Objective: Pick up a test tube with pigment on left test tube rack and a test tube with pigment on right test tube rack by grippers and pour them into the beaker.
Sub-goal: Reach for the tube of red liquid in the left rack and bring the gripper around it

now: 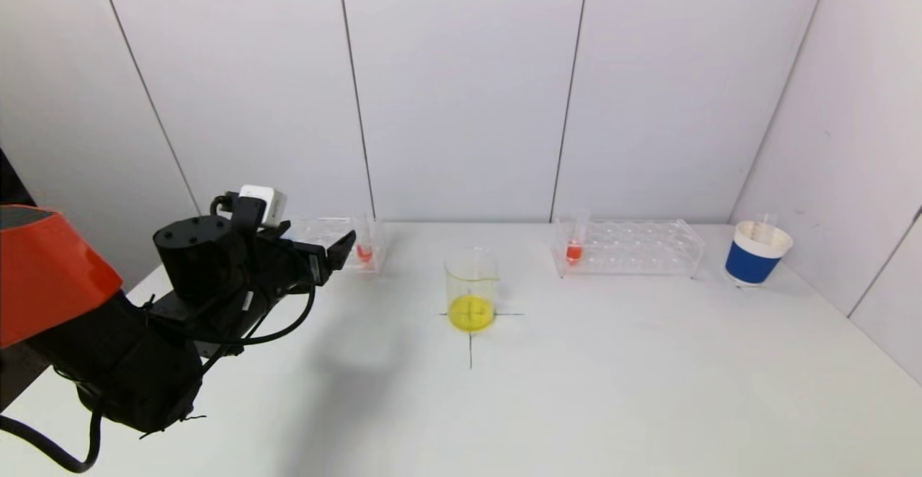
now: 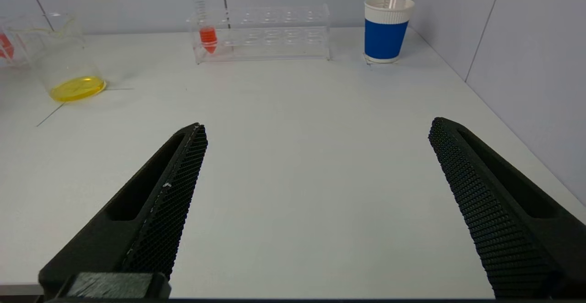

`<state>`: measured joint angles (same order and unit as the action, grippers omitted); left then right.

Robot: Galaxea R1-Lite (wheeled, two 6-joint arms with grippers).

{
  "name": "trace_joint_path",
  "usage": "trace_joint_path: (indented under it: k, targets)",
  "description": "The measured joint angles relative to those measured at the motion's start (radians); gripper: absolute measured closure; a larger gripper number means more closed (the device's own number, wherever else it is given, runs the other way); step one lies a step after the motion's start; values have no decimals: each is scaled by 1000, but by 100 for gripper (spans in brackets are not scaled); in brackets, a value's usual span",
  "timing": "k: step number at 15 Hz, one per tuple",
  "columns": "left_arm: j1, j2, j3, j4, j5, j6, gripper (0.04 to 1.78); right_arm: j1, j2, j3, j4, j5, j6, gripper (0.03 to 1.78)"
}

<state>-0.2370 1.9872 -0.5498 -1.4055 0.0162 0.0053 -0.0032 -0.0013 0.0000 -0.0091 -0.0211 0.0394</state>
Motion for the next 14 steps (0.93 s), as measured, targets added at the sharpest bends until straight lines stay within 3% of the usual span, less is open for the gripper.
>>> trace_joint_path:
  k: [6, 14]
  targets:
    - [-3, 134, -59, -69, 3, 0, 6, 0, 0, 0, 0, 0, 0, 5]
    - [-8, 229, -172, -60, 35, 7, 6, 0, 0, 0, 0, 0, 0, 5]
